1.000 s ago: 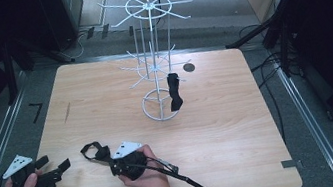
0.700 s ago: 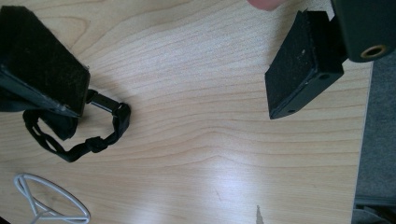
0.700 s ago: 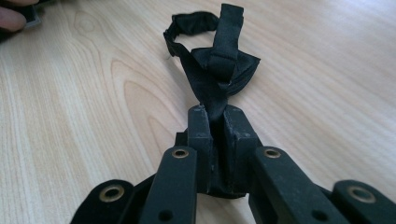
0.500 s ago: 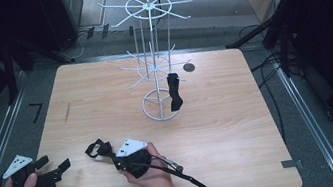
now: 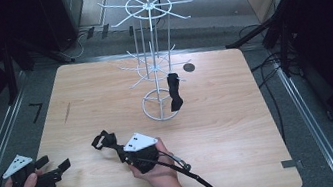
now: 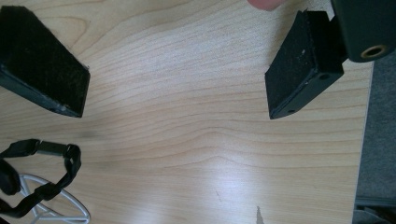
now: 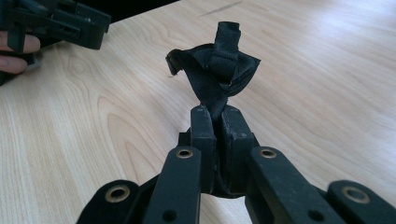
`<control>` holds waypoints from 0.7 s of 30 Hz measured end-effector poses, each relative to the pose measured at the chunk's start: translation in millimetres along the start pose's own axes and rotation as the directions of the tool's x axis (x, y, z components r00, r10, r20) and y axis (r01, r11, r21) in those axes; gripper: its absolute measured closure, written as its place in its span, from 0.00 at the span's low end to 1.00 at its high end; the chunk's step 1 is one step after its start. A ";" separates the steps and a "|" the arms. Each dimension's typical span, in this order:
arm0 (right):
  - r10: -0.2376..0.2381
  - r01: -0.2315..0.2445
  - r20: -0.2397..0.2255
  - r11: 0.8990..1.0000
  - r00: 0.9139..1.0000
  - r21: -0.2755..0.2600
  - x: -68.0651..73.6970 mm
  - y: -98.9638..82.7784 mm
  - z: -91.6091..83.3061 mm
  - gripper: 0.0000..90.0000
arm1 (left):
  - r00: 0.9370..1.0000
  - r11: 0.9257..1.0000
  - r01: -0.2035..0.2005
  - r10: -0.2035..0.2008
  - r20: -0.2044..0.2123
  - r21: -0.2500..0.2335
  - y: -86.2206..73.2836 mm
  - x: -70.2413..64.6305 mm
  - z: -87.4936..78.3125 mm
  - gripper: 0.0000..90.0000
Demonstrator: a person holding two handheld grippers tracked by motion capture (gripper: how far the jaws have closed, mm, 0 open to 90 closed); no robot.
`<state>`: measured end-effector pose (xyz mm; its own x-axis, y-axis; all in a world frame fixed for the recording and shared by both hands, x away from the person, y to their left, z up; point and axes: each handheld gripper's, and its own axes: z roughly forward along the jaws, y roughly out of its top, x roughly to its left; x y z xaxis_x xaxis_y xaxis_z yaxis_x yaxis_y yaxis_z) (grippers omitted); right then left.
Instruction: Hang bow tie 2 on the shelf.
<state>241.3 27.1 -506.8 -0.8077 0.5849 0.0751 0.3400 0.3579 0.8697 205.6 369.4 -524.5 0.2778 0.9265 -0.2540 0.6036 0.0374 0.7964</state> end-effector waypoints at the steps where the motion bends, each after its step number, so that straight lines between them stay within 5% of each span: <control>1: 0.004 -0.004 0.004 1.000 1.000 -0.003 -0.6 0.5 -1.5 0.96 | 1.000 1.000 0.000 0.000 0.000 0.000 0.0 0.0 0.0 0.08; 21: 0.017 -0.012 0.071 0.997 0.997 -0.077 -24.3 7.3 -39.5 0.96 | 1.000 1.000 0.000 0.000 -0.001 0.001 0.0 -0.1 0.1 0.08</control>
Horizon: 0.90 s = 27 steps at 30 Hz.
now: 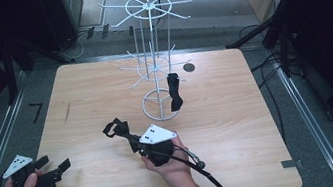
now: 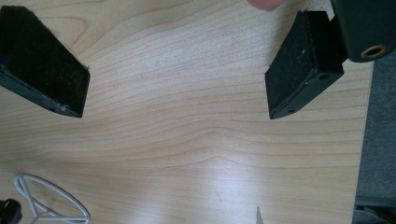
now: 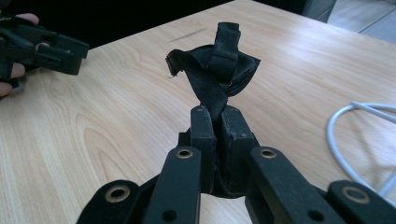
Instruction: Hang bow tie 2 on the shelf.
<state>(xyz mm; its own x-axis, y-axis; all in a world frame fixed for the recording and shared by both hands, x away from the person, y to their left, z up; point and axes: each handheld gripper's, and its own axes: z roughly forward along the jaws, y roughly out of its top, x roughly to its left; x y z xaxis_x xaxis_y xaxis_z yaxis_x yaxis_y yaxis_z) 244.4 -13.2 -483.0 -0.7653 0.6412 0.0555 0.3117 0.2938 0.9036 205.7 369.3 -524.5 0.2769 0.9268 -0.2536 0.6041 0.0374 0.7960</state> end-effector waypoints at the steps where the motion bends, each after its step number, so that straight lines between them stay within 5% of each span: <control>1: 0.003 -0.003 0.003 1.000 1.000 -0.005 -1.5 0.3 -1.9 0.96 | 1.000 1.000 0.000 0.000 0.000 0.000 0.0 -0.1 0.0 0.08; 27: 0.053 -0.042 0.100 0.994 0.994 -0.103 -31.8 7.5 -47.4 0.96 | 1.000 1.000 -0.003 0.003 -0.002 0.002 0.1 -0.4 0.0 0.08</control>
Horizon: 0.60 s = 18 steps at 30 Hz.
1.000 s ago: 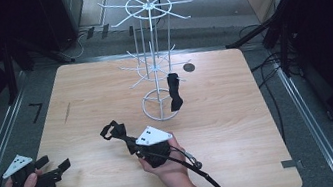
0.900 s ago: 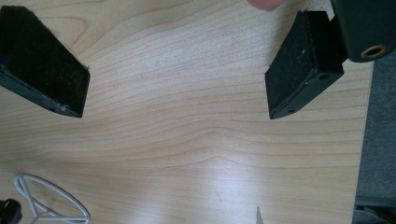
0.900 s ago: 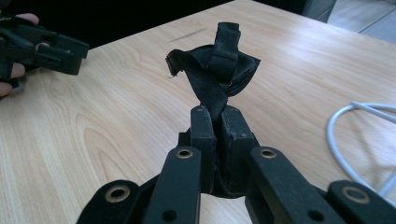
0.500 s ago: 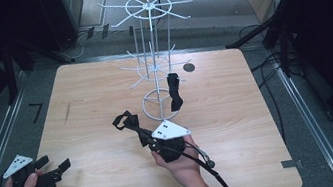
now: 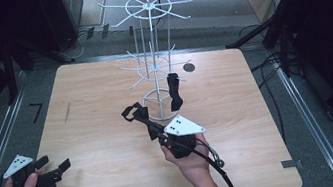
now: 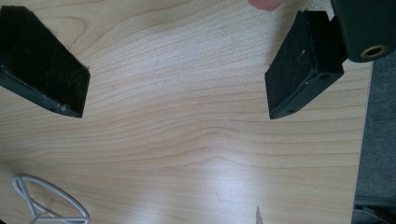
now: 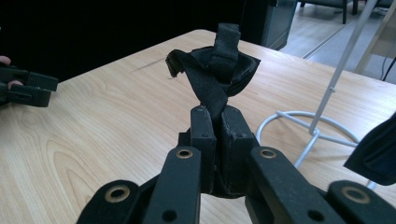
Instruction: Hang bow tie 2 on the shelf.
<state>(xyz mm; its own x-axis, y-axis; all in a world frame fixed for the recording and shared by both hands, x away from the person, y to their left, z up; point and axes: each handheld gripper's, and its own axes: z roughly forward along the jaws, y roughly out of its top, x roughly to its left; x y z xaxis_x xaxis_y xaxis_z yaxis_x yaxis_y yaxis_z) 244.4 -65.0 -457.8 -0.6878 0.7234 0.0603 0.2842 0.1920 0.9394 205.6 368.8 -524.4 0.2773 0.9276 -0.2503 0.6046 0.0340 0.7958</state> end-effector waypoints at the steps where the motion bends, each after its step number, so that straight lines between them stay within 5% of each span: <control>1: 0.002 -0.002 0.000 1.000 1.000 -0.002 -0.2 0.6 -1.1 0.96 | 1.000 1.000 0.000 0.000 0.000 0.000 0.0 0.0 0.0 0.08; 18: -0.016 0.018 0.031 0.998 0.999 -0.055 -6.0 13.4 -21.1 0.96 | 1.000 1.000 0.002 -0.002 0.000 -0.003 -0.3 -0.1 -0.2 0.08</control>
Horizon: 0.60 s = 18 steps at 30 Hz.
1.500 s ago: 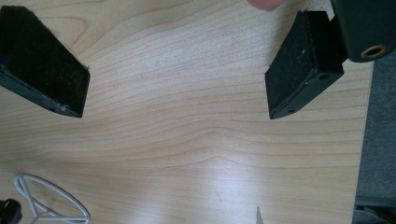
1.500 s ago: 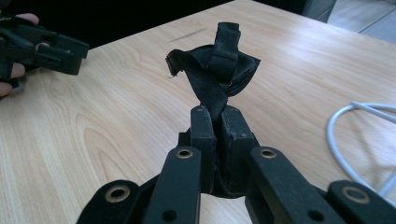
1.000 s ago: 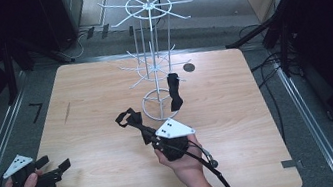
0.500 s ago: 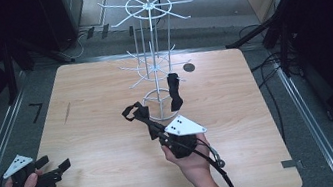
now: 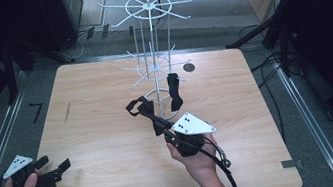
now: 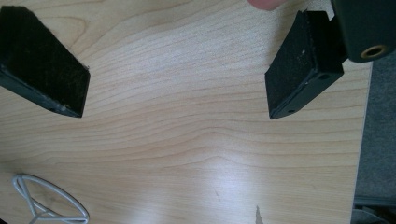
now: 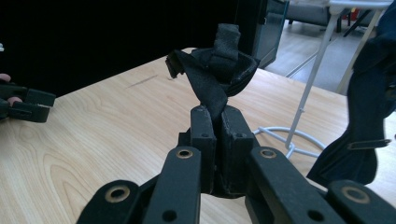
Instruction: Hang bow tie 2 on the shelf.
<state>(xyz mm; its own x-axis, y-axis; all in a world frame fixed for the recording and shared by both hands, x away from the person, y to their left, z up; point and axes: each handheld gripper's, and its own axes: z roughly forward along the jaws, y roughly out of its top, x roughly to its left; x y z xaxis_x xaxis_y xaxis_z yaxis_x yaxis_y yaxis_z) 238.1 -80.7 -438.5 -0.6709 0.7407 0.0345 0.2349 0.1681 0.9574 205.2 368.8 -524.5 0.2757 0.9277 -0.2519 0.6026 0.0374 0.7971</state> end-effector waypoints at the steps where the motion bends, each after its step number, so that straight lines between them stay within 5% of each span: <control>1: 0.000 0.000 0.000 1.000 1.000 0.000 0.0 0.0 0.0 0.96 | 1.000 1.000 0.000 0.000 -0.001 0.000 -0.1 0.0 -0.2 0.08; 18: 0.000 0.000 0.013 0.999 1.000 -0.046 -7.2 10.8 -19.3 0.96 | 1.000 1.000 -0.002 0.002 -0.001 0.003 -0.2 -0.6 -0.3 0.08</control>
<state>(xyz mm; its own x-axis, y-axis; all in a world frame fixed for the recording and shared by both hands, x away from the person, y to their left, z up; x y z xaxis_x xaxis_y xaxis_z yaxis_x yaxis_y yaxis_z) 232.0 -96.8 -422.9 -0.6617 0.7492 0.0308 0.2021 0.1386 0.9695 204.7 368.4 -524.3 0.2763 0.9282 -0.2494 0.6042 0.0340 0.7961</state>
